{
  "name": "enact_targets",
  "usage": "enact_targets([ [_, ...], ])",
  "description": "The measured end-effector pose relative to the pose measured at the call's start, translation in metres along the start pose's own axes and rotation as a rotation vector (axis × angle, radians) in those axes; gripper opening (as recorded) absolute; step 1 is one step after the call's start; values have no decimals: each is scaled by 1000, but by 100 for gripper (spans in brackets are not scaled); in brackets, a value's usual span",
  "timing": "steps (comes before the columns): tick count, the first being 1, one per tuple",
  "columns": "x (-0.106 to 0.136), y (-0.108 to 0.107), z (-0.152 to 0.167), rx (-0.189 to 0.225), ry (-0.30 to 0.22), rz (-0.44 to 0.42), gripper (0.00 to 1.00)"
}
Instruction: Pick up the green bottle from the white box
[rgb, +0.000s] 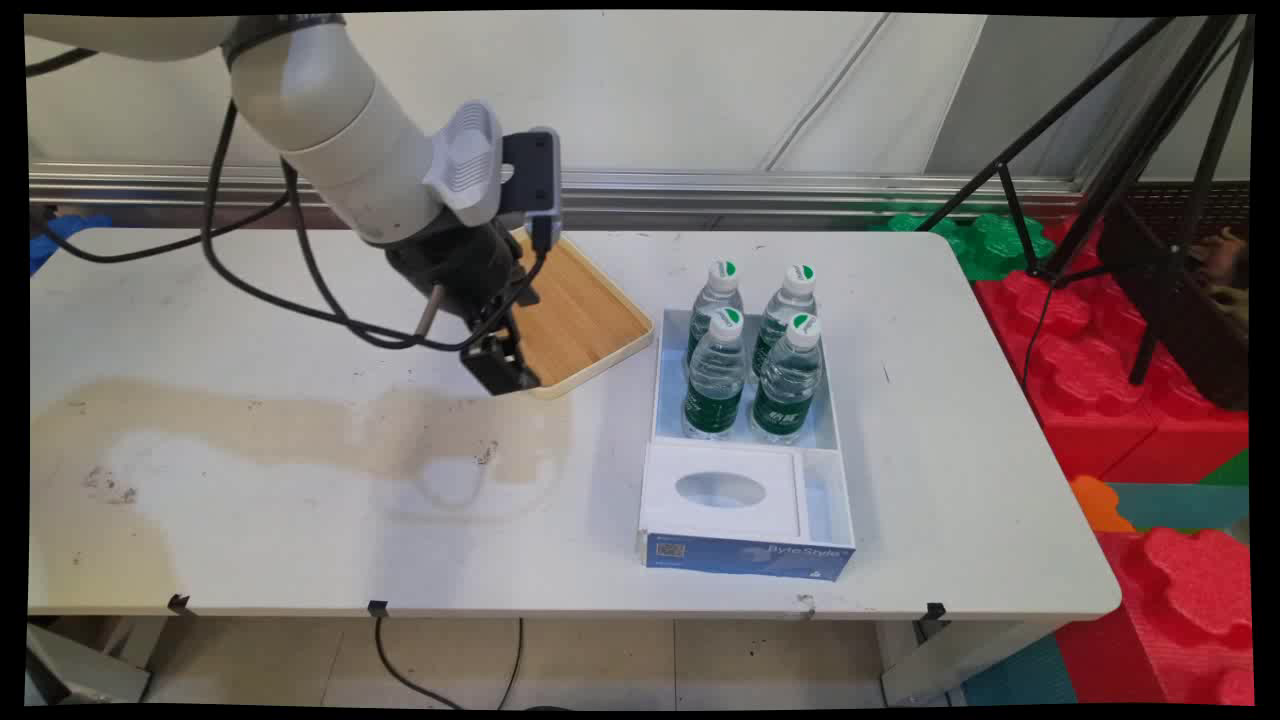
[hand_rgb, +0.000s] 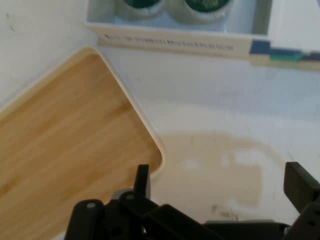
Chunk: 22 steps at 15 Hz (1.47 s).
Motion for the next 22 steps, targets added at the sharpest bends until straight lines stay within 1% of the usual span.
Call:
enact_targets([
  [2,12,-1,1,9,27,-12,100],
  [6,42,-2,8,26,82,-43,100],
  [9,65,1,21,29,101,-55,100],
  [14,99,9,52,38,105,-87,100],
  [22,131,19,95,41,94,-112,100],
])
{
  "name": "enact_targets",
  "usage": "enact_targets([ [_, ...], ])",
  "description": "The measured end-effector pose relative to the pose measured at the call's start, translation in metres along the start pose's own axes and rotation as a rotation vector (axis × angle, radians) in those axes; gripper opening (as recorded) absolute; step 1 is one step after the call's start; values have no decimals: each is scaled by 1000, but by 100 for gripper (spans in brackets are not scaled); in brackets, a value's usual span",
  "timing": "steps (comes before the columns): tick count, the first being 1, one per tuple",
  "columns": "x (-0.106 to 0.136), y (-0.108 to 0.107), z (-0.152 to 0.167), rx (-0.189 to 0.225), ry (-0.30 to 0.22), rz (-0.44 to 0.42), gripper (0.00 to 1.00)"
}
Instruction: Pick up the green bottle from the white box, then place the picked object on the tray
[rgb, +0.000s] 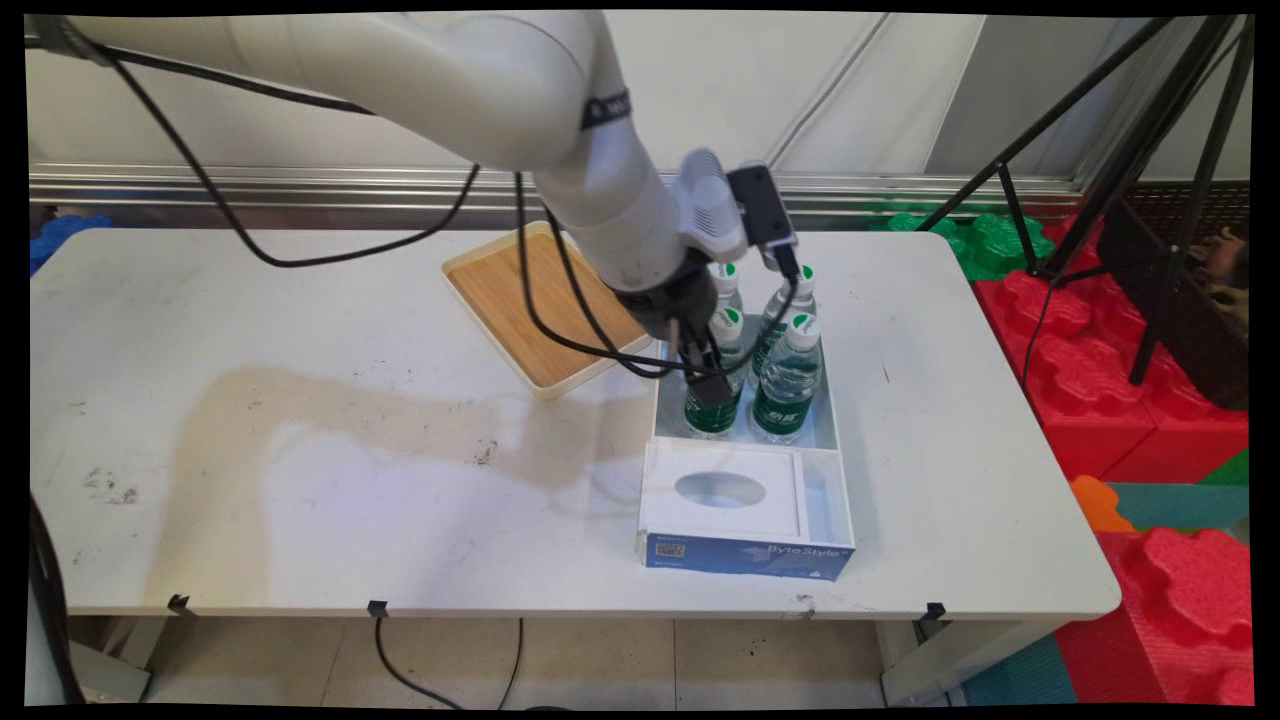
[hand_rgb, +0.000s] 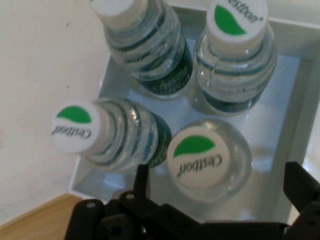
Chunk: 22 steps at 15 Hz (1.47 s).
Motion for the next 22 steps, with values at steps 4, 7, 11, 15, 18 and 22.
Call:
enact_targets([
  [4,10,4,21,7,-9,-14,100],
  [7,14,5,31,19,-20,-29,0],
  [11,15,7,33,32,-32,-40,0],
  [15,11,7,20,55,-41,-59,0],
  [18,12,6,4,62,-20,-80,0],
  [22,15,1,-28,83,36,-114,0],
])
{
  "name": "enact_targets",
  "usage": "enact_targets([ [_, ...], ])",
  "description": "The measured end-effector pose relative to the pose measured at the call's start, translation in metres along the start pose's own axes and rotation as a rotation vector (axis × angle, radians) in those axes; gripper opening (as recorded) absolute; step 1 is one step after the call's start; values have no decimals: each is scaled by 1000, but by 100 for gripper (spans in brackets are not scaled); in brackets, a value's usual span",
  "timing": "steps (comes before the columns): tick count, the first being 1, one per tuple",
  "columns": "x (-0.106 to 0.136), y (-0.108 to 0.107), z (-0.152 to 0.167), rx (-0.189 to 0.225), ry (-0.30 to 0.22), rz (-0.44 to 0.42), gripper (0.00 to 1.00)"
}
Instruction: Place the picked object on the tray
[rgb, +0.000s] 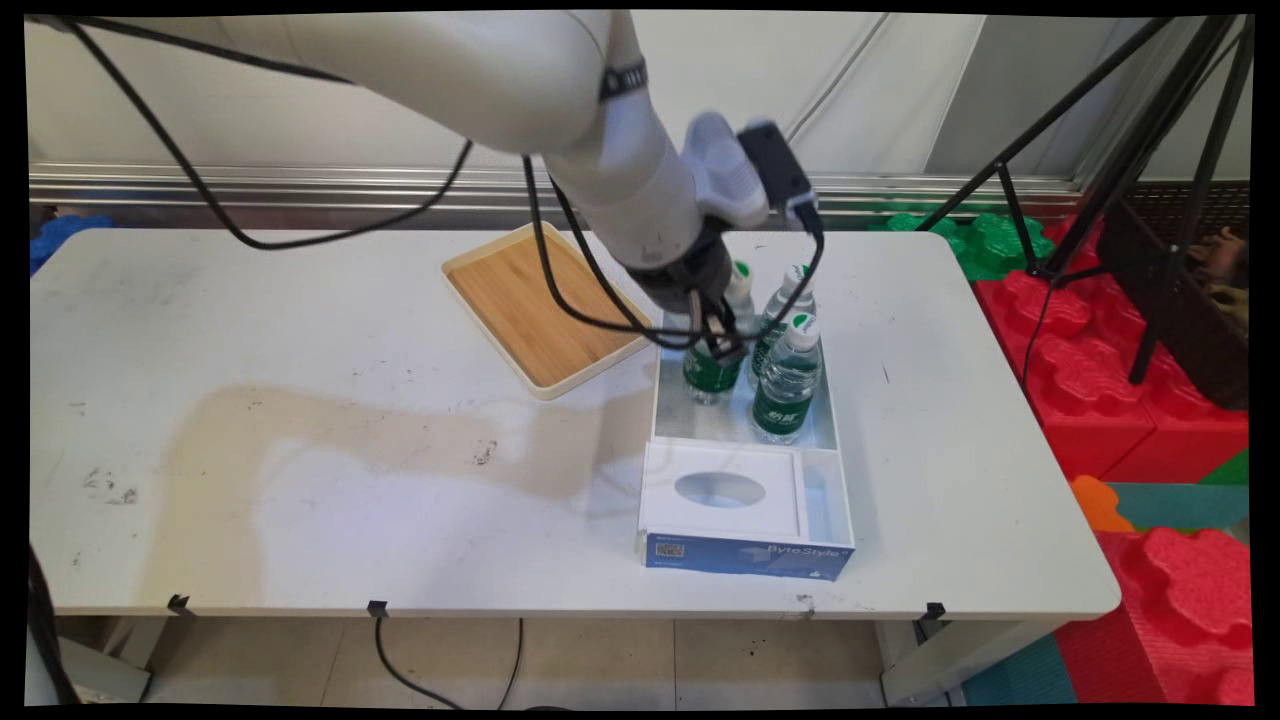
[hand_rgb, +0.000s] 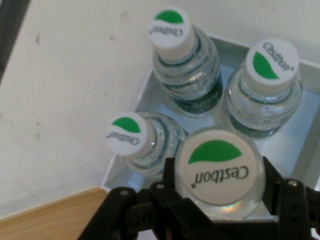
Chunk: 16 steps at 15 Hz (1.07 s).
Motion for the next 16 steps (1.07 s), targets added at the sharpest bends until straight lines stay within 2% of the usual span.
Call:
enact_targets([
  [5,-5,-18,-45,65,29,-65,0],
  [9,-21,-42,-73,150,33,-165,0],
  [11,-34,-61,-80,208,23,-231,0],
  [16,-61,-104,-70,307,-16,-325,0],
])
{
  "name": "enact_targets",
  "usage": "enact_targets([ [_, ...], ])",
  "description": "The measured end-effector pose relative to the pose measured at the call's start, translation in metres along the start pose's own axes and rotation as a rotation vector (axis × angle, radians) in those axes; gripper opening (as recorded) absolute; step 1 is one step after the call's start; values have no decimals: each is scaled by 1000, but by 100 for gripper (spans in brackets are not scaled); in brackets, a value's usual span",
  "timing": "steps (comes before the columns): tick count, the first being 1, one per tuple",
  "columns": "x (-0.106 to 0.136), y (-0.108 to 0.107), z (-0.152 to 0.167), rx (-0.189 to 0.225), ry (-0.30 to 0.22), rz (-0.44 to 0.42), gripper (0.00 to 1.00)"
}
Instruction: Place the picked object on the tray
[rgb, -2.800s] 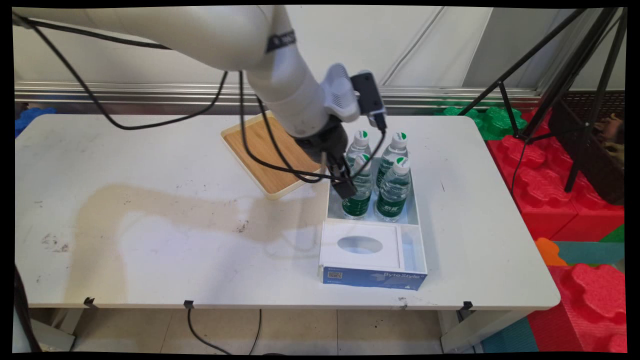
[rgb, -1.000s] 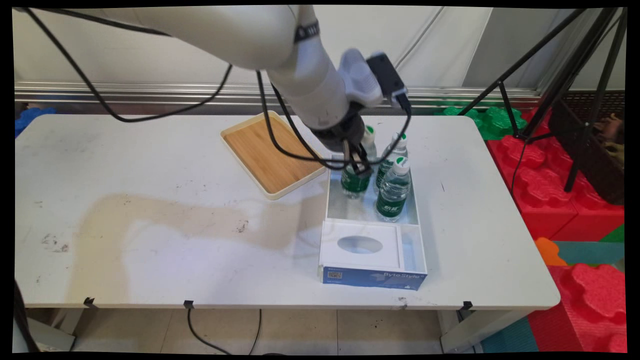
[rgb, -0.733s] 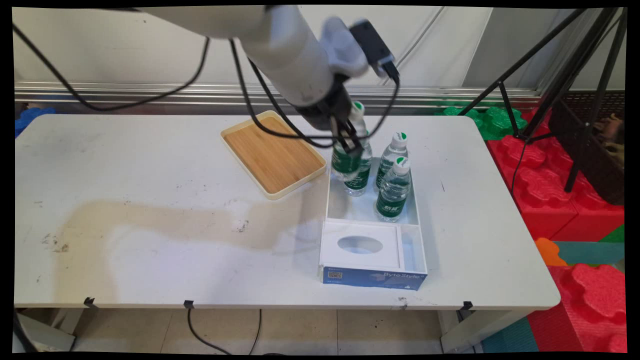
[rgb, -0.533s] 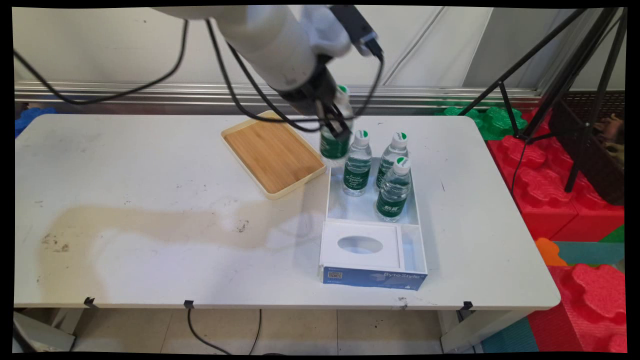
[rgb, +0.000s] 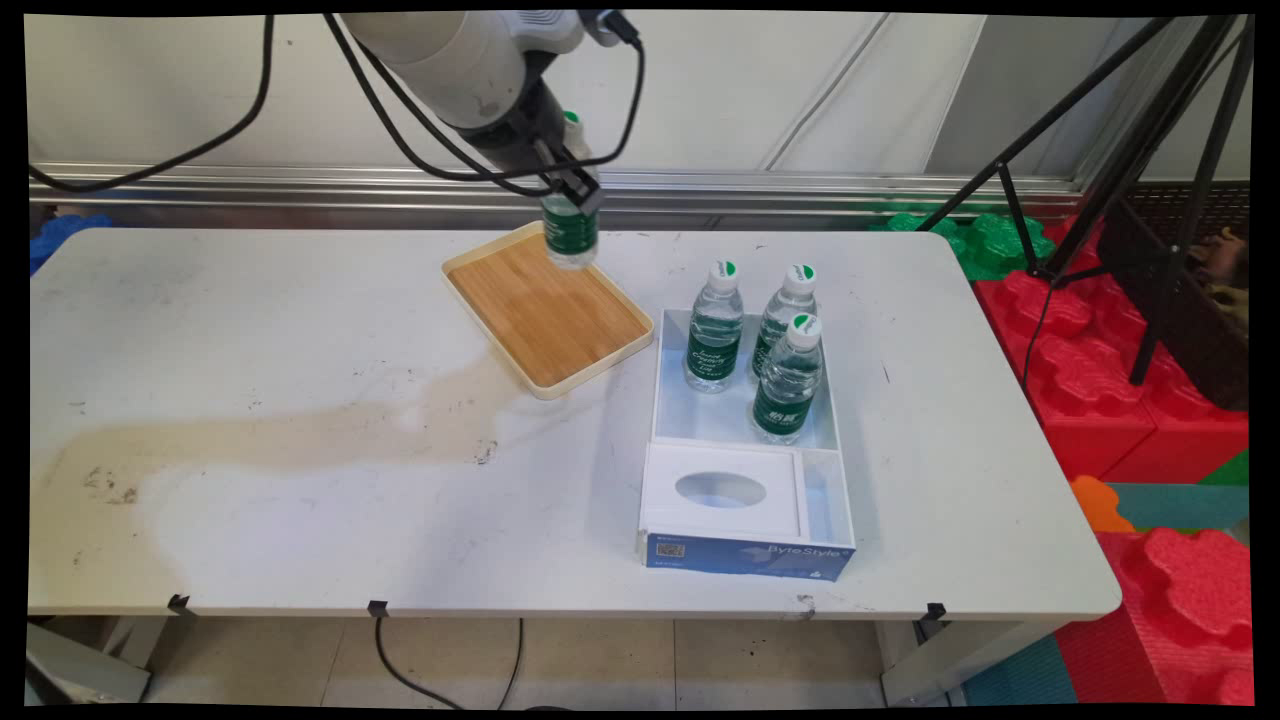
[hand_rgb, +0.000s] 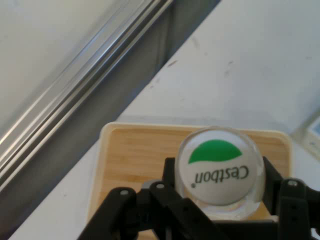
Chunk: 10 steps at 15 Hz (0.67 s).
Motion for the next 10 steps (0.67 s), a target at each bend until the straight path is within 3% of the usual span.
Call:
enact_targets([
  [10,-7,-59,80,76,-87,-37,0],
])
